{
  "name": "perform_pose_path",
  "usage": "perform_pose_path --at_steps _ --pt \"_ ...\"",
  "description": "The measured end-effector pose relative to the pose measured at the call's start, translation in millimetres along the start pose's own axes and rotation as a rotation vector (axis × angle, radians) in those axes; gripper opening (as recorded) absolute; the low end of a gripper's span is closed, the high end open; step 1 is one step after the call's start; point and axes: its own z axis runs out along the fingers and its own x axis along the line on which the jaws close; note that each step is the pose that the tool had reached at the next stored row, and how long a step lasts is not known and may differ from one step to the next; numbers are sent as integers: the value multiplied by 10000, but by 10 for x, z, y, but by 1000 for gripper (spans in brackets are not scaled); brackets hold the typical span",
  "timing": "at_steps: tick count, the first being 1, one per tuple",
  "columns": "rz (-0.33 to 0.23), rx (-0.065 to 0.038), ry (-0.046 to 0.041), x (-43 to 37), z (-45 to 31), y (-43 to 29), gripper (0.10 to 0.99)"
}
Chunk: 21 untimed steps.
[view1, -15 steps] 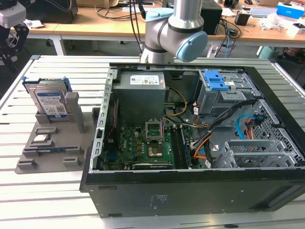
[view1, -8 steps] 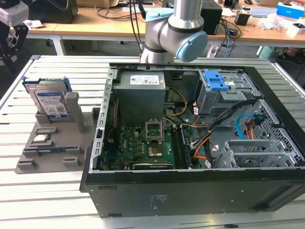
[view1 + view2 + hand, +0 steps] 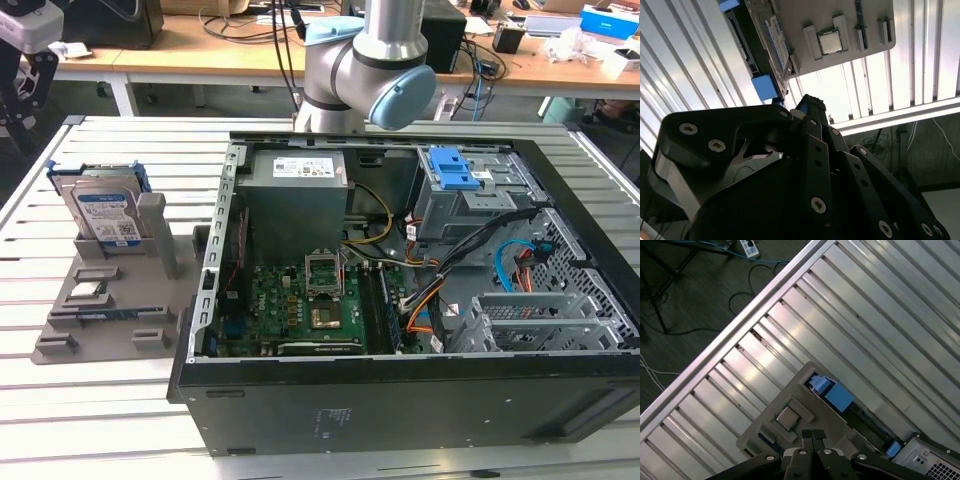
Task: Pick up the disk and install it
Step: 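Pick up the disk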
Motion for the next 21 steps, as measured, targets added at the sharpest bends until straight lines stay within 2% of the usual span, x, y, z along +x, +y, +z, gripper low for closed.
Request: perform_pose_path --at_steps 21 --pt "-1891 -44 85 0 0 0 106"
